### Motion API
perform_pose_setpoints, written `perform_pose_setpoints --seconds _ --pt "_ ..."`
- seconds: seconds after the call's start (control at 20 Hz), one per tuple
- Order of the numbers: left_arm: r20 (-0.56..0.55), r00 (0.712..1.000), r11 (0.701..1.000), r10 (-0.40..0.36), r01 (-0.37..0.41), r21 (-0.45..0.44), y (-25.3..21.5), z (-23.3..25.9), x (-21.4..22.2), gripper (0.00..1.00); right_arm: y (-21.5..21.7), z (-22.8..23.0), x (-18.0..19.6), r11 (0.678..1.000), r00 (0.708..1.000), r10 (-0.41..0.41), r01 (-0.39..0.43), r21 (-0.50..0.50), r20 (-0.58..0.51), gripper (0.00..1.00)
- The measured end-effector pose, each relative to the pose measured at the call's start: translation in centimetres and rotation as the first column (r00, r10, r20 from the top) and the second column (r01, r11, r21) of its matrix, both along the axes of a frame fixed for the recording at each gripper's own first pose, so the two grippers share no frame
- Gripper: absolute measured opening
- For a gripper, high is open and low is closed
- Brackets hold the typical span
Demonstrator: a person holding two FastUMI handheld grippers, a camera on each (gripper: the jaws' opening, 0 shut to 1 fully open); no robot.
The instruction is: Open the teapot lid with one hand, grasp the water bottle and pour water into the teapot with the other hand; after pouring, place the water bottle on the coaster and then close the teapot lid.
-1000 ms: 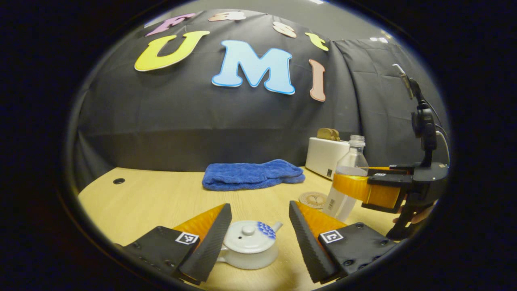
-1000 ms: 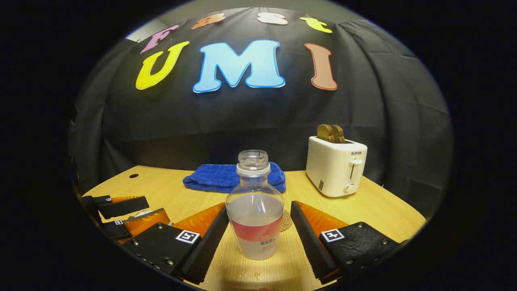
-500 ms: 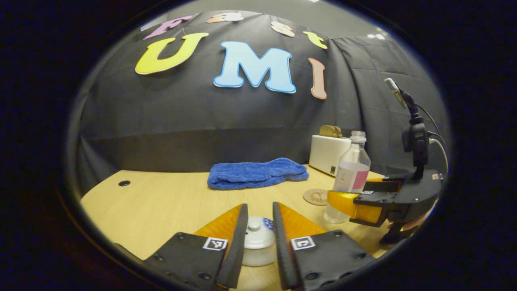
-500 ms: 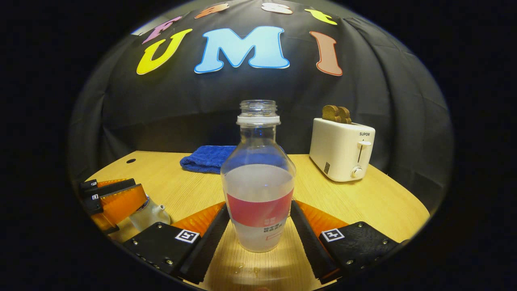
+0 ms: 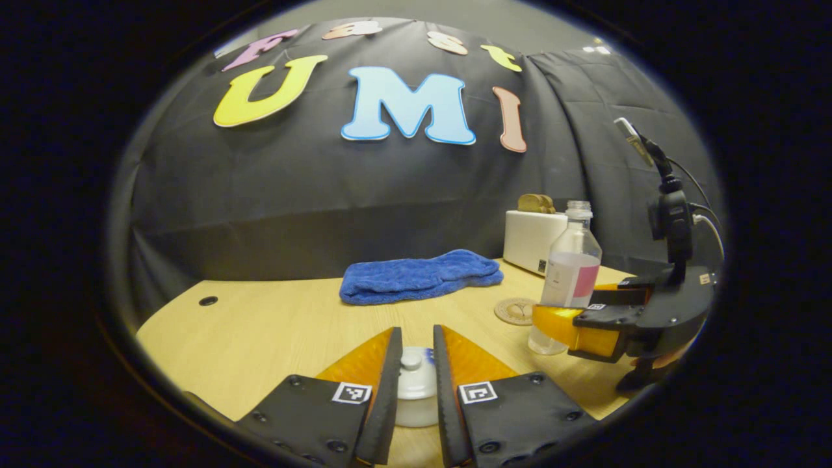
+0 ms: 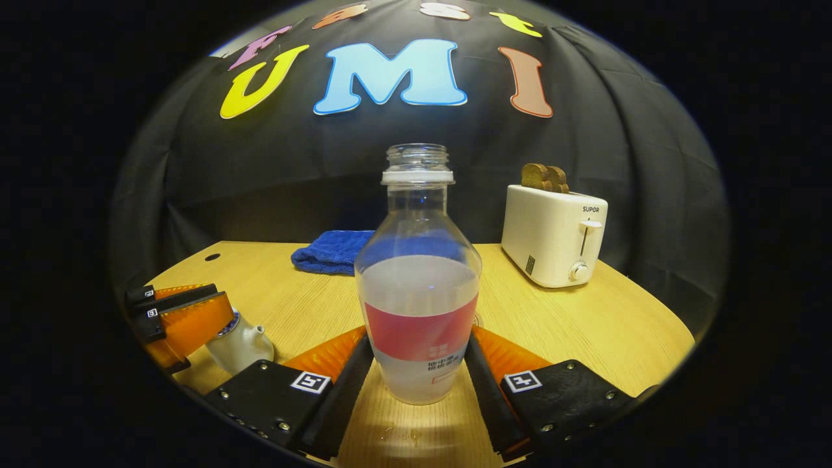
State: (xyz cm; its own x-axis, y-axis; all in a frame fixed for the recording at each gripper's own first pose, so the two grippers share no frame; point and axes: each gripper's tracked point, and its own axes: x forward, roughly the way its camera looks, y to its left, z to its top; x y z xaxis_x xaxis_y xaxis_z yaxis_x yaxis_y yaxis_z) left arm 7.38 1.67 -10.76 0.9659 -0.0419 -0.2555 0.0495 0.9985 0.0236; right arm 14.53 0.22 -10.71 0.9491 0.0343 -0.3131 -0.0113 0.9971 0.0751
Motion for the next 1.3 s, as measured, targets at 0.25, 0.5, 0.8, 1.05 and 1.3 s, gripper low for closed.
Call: perform_pose_setpoints --seconds 0.25,0.5,0.8,1.05,1.3 --pt "0.020 0.999 0.999 0.041 -0.040 -0.009 0.7 0.1 0.2 0.21 0.0 -0.1 -0.1 1.000 1.000 0.002 -0.002 0.003 -0.002 0.78" --pt "0.030 0.999 0.999 0.038 -0.037 -0.036 0.6 0.3 0.0 0.16 0.0 0.0 -0.2 1.000 1.000 0.005 -0.005 0.001 -0.001 0.77" --pt "0.052 0.998 0.998 0.038 -0.035 -0.057 0.8 1.0 -0.1 0.15 -0.7 0.2 -0.4 0.999 1.000 -0.012 0.012 -0.033 0.006 0.76" --pt "0.107 0.994 0.997 0.036 -0.028 -0.074 1.0 3.4 -1.3 0.15 -1.0 1.8 -1.0 0.988 0.998 -0.018 0.027 -0.151 0.059 0.75" --pt "0.163 0.985 0.996 0.048 -0.036 -0.076 3.3 5.6 -2.2 0.15 -0.7 1.6 -1.4 0.938 0.998 -0.031 0.046 -0.343 0.049 0.75"
